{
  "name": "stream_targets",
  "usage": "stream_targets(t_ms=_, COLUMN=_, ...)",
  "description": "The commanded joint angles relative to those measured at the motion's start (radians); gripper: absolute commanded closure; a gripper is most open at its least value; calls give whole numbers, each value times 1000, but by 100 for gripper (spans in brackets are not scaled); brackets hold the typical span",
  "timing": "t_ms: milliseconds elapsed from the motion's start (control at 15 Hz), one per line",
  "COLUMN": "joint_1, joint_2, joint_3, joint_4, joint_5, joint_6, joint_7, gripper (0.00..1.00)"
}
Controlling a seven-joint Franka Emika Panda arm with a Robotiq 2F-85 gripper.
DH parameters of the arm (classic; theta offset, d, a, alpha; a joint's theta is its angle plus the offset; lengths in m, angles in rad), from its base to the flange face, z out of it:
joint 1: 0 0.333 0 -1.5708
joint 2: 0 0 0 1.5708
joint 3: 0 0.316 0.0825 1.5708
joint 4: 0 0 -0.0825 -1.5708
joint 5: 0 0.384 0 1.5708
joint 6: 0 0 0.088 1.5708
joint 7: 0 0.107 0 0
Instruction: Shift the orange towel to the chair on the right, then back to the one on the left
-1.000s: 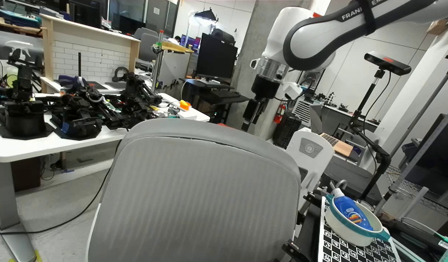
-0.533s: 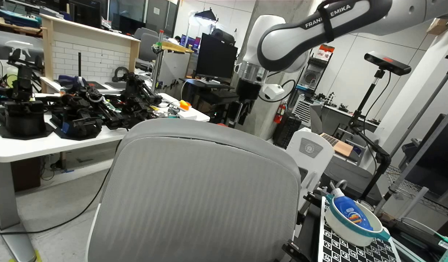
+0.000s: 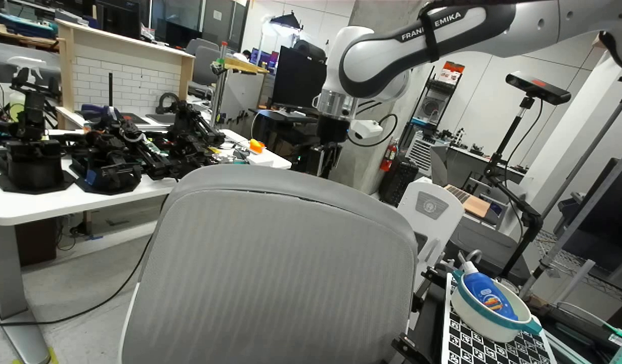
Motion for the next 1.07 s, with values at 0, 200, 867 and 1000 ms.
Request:
stream_targets(t_ms=0, joint_1=-9, joint_2=37, joint_3=3, joint_4=65, joint_5=19, joint_6=-52, joint_7=-18, gripper=64)
stream_targets(t_ms=200, joint_1=-11, joint_2=27, joint_3=0, joint_4=52, joint_5=16, joint_6=-52, joint_7=-15, gripper=88)
stream_targets(t_ms=867, joint_1=-24, joint_2=-163, joint_3=-18, joint_4=-87, joint_5=9, joint_6=-2, joint_7=-11, gripper=98)
stream_targets(t_ms=1000, joint_1=-19, joint_2=-210, joint_3=-20, joint_4=-112, joint_5=5, joint_6=2, joint_7=-7, gripper=98)
